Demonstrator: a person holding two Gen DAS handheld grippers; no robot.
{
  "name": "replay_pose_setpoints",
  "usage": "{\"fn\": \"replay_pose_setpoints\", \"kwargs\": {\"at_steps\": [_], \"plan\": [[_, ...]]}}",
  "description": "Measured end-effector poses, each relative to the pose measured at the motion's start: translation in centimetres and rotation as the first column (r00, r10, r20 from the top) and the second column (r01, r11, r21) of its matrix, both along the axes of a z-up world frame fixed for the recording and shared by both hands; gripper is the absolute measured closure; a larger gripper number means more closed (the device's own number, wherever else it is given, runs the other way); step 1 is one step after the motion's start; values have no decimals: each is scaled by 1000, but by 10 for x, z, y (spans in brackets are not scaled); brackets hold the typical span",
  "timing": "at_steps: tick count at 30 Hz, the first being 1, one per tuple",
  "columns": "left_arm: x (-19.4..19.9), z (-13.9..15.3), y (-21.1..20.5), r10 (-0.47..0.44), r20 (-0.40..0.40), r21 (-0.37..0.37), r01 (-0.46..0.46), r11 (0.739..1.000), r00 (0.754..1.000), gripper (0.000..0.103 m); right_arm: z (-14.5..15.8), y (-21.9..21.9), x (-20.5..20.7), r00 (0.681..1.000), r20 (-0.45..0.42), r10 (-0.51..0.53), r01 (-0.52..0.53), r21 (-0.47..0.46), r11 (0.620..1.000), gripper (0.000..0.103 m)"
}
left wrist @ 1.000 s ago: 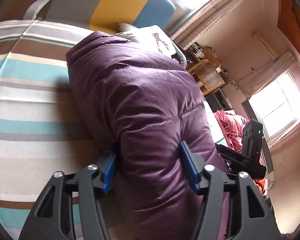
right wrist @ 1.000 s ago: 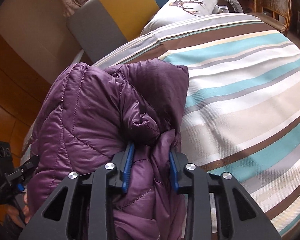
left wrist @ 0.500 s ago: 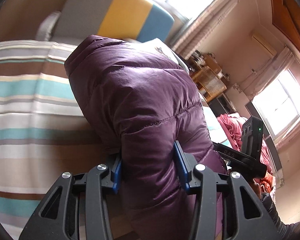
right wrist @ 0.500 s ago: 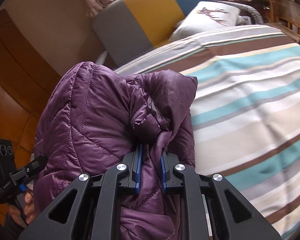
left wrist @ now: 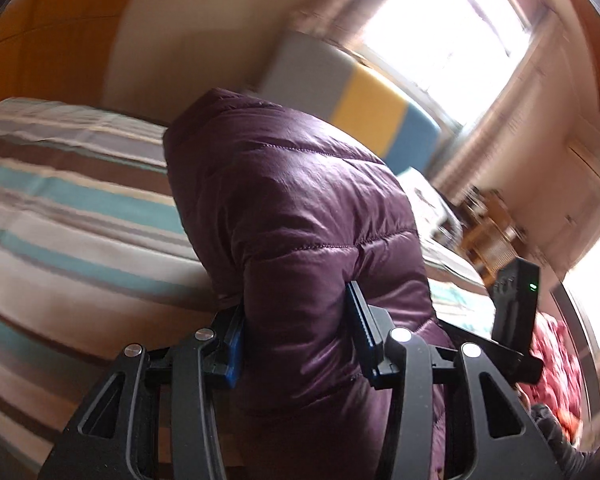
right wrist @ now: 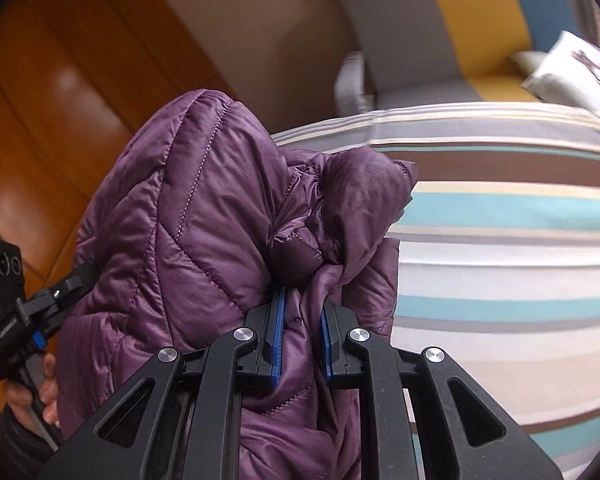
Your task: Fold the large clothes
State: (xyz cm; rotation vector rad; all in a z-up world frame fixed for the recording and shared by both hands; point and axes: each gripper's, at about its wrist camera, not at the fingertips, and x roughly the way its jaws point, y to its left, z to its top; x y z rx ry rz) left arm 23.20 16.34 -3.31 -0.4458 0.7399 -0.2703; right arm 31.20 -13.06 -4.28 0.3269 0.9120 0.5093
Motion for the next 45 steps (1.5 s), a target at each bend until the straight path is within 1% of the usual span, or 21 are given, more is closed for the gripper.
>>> {"fn": "replay_pose_setpoints", "kwargs": {"at_steps": [1, 4, 6, 7, 10, 11, 12, 14, 15, 18, 21, 26, 29, 32, 33, 35, 39, 41, 42, 43, 45], "plan": [[-1, -4, 14, 35, -13, 10, -35, 999, 999, 59, 2, 16, 2, 1000, 8, 24, -24, -19, 1000, 88], [-10, -24, 46, 118, -59, 45, -115, 992, 991, 58, 1, 41, 5, 998, 23, 60, -58, -71, 996, 88], [-13, -38, 47, 147, -86, 55, -143, 988, 985, 58, -1, 47, 4, 997, 34, 63, -60, -93, 994, 88], [-15, -46, 47, 160, -85, 64, -155, 986, 983, 58, -2, 48, 4, 997, 38, 60, -56, -100, 993, 88], [-16, -49, 40, 165, -61, 99, -159, 982, 984, 57, -7, 48, 3, 997, 50, 53, -45, -151, 988, 88], [-19, -50, 44, 164, -54, 112, -157, 981, 985, 57, -9, 56, -2, 998, 50, 49, -40, -159, 987, 88], [-18, -51, 39, 159, -44, 137, -152, 979, 986, 57, -12, 55, -1, 998, 47, 41, -33, -161, 986, 88], [-19, -53, 36, 155, -31, 161, -148, 976, 987, 57, -11, 68, -15, 998, 48, 35, -26, -172, 985, 88], [-21, -55, 38, 155, -25, 167, -148, 975, 988, 57, -13, 69, -15, 998, 51, 35, -25, -180, 983, 88], [-29, -60, 37, 163, -7, 167, -159, 973, 987, 57, -17, 73, -19, 998, 50, 33, -23, -189, 982, 88], [-28, -65, 34, 174, -1, 162, -171, 972, 985, 56, -21, 81, -23, 998, 52, 26, -15, -196, 980, 88], [-26, -69, 29, 179, 7, 184, -177, 967, 984, 56, -33, 88, -15, 998, 67, 21, -6, -214, 977, 88], [-30, -67, 26, 190, 5, 188, -188, 964, 982, 56, -30, 91, -20, 997, 70, 17, -1, -227, 974, 88], [-34, -62, 25, 205, 4, 194, -202, 960, 979, 54, -21, 94, -26, 997, 77, 2, 17, -246, 969, 87], [-36, -60, 26, 215, 4, 195, -212, 958, 977, 53, -17, 95, -29, 996, 86, -7, 29, -258, 966, 82], [-41, -56, 26, 227, 12, 200, -225, 954, 974, 52, -10, 95, -35, 995, 101, -16, 43, -270, 962, 79], [-51, -51, 27, 245, 30, 225, -246, 943, 969, 50, -1, 94, -46, 992, 123, -36, 70, -283, 957, 68], [-57, -48, 29, 260, 41, 230, -262, 937, 965, 47, 5, 94, -51, 989, 142, -43, 83, -293, 953, 60], [-61, -46, 30, 270, 47, 231, -273, 934, 962, 47, 9, 93, -55, 986, 157, -51, 97, -302, 949, 51], [-65, -44, 31, 280, 52, 235, -284, 930, 959, 45, 11, 92, -56, 985, 166, -53, 102, -303, 947, 49], [-72, -43, 32, 288, 59, 247, -293, 924, 956, 45, 16, 90, -61, 983, 176, -50, 102, -300, 948, 49]]}}
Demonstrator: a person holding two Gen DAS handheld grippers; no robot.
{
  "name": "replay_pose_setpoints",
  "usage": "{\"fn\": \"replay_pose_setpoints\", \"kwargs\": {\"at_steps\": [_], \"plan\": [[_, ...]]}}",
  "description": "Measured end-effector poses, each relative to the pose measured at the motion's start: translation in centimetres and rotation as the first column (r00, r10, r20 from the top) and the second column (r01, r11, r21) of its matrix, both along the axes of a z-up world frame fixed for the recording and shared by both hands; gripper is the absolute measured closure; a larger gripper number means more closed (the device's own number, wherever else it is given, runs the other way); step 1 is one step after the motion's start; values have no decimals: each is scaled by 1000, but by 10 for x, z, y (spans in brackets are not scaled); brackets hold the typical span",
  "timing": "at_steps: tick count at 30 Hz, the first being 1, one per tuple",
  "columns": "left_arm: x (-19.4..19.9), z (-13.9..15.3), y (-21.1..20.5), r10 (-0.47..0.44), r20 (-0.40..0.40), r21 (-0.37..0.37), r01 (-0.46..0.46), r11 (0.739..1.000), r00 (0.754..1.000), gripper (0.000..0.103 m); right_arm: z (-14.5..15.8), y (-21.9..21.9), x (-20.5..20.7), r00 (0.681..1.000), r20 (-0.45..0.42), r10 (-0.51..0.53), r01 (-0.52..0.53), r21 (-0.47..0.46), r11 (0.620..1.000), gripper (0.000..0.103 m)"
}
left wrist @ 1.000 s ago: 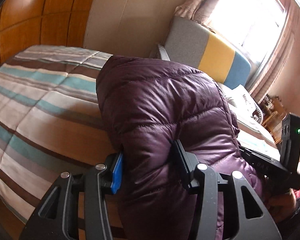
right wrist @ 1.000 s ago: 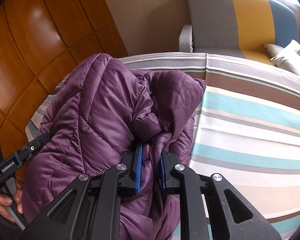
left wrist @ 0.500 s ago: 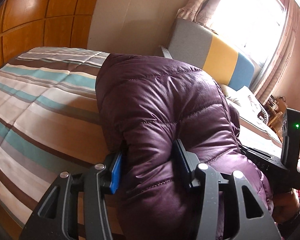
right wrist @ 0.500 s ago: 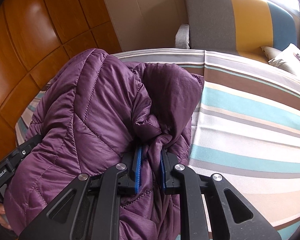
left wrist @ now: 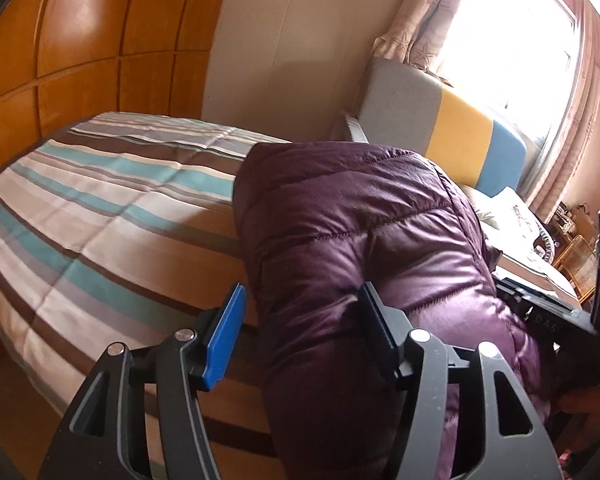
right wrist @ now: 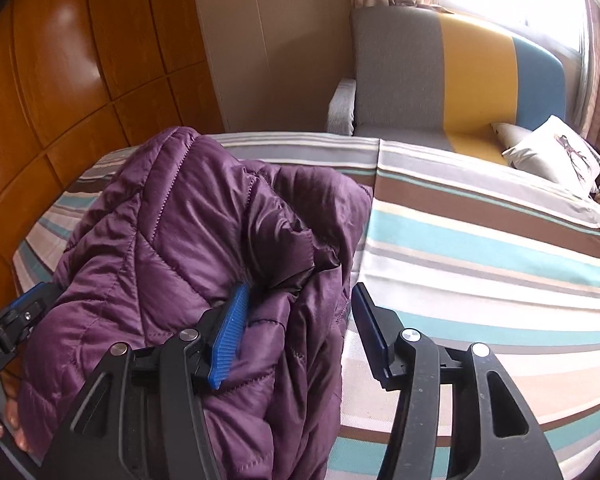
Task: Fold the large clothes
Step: 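Lower the bundle onto the bed and open the right tool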
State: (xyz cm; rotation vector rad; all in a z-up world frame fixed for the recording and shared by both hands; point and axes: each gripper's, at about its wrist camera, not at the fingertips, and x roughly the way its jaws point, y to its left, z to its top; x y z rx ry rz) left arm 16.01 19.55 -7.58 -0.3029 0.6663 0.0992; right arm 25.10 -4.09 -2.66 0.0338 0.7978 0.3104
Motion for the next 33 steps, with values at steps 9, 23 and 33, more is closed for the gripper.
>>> {"fn": "replay_pose_setpoints", "kwargs": {"at_steps": [9, 23, 33], "plan": [[-27, 1, -1, 14, 4, -5, -14, 1000, 1000, 45, 34, -2, -43, 992, 109, 56, -58, 18, 998, 49], [-33, -4, -25, 24, -20, 9, -24, 1000, 1000, 46, -11, 3, -56, 990, 22, 141, -140, -52, 989, 52], [-25, -14, -43, 24, -29, 50, -22, 998, 999, 46, -40, -4, -46, 990, 17, 140, -140, -22, 990, 51]]}}
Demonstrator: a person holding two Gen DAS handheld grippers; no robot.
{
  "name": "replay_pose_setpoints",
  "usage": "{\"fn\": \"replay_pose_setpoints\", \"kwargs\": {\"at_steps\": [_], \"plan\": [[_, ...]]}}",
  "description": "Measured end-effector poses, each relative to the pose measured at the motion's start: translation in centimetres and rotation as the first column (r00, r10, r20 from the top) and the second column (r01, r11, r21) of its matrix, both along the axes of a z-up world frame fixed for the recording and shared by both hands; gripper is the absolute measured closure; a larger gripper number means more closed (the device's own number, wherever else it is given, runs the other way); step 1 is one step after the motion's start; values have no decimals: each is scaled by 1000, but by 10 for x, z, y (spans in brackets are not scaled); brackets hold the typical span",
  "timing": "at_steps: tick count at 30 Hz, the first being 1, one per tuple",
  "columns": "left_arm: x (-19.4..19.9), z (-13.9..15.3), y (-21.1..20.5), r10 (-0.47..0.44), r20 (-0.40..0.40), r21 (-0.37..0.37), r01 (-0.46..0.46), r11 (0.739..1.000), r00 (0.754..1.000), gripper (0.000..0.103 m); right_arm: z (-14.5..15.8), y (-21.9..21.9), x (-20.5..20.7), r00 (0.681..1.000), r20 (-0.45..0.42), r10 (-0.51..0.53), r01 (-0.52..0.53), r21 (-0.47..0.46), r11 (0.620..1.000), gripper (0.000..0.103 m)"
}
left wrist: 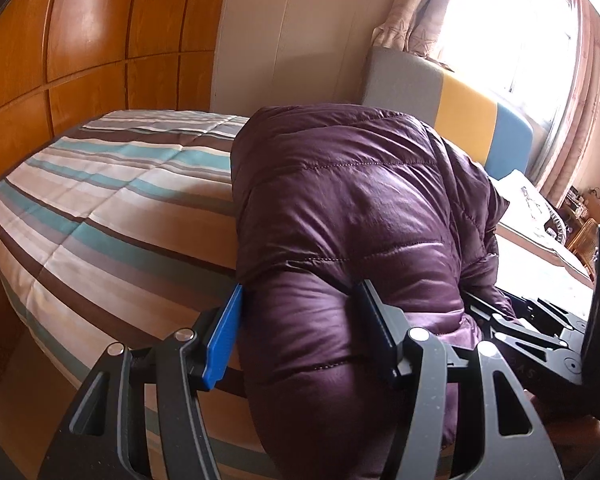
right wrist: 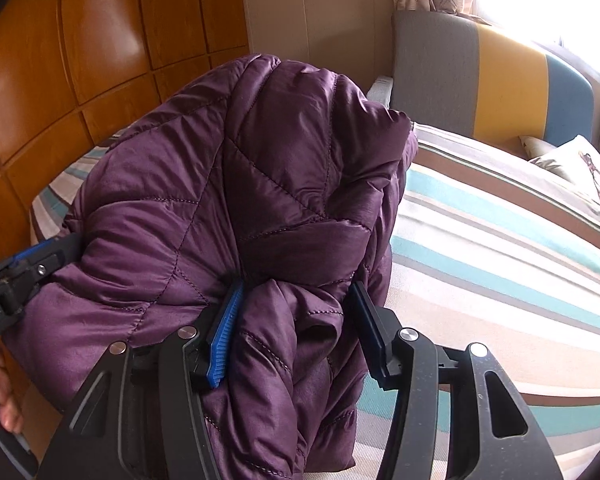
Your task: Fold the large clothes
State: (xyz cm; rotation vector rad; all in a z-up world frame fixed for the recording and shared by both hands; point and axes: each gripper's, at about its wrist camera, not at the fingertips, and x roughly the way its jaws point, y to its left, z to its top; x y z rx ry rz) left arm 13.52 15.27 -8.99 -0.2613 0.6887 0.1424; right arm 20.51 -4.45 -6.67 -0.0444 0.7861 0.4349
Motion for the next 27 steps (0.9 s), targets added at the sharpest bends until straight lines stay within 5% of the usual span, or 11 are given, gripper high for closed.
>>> {"fn": "replay_pose_setpoints", "kwargs": {"at_steps": [10, 27], "plan": [[-6, 9, -6, 20, 3, 22, -20, 1000, 1000, 45, 11, -12, 2, 999, -11, -30, 30, 14, 999, 40], [-33, 29, -2, 74, 35, 26, -75, 997, 997, 20, 41, -26, -15, 994, 15, -109, 109, -4, 994, 21]]}}
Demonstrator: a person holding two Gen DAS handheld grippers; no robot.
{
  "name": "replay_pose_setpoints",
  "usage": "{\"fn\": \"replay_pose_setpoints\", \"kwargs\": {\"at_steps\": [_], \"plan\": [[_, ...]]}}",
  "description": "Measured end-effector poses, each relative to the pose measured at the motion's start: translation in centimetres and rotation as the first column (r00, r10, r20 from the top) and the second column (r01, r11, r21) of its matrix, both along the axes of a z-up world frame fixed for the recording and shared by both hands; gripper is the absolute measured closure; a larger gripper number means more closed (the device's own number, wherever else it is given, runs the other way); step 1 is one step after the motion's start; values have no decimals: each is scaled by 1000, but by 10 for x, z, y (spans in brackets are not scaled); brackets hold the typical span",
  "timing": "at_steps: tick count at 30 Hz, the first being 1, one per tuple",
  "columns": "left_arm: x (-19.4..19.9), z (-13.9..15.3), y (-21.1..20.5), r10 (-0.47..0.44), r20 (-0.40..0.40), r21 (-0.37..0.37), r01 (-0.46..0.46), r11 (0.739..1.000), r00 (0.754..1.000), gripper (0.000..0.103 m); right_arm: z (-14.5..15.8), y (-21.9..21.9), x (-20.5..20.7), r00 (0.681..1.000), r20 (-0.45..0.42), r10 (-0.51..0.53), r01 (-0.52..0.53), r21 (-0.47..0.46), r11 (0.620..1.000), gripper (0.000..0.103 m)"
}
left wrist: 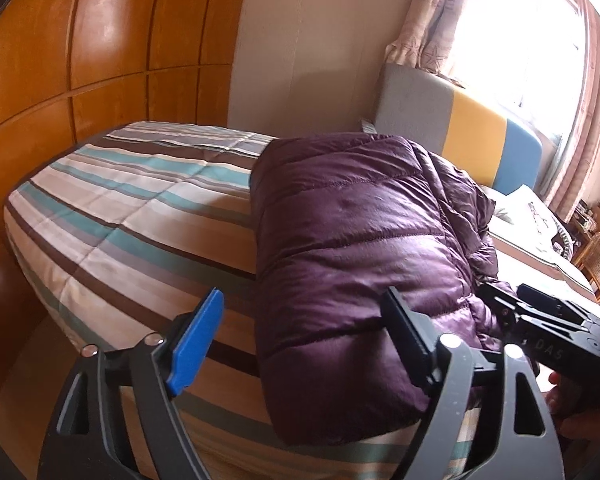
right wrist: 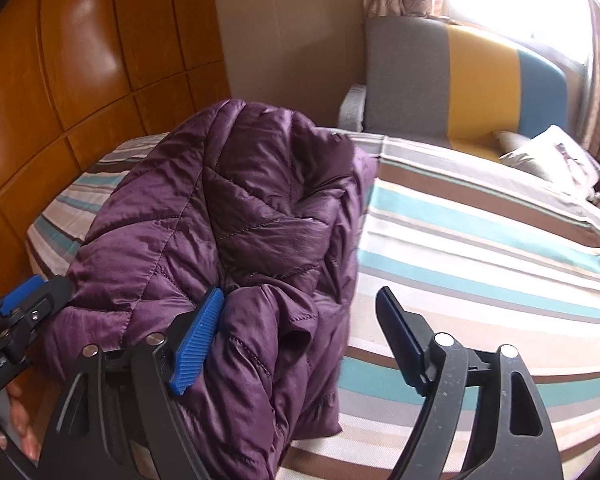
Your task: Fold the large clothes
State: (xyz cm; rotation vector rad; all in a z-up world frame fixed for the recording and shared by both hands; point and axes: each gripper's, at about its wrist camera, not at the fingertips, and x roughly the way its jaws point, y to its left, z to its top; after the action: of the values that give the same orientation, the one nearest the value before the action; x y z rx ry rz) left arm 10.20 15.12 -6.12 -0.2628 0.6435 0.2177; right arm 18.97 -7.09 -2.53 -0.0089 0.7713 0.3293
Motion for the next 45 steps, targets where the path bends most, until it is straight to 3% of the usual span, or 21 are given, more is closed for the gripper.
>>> {"fn": "replay_pose_setpoints", "kwargs": {"at_steps": [13, 20, 34, 45], "plan": [[-35, 14, -5, 68, 22, 16, -69, 998, 997, 2, 24, -1, -42, 998, 38, -43, 44, -15, 999, 7], [-50, 19, -12, 92, 25, 30, -93, 995, 995, 2, 26, 1, -65, 997, 51, -60, 61, -31, 998, 3], [-61, 33, -38, 130, 10, 140, -130, 982, 991, 2, 35, 2, -84, 992, 97, -77, 86, -93, 992, 3], [-64, 33, -37, 162, 14, 135, -162, 978, 987, 2, 33, -1, -85, 993, 86, -82, 90, -100, 991, 3]]}}
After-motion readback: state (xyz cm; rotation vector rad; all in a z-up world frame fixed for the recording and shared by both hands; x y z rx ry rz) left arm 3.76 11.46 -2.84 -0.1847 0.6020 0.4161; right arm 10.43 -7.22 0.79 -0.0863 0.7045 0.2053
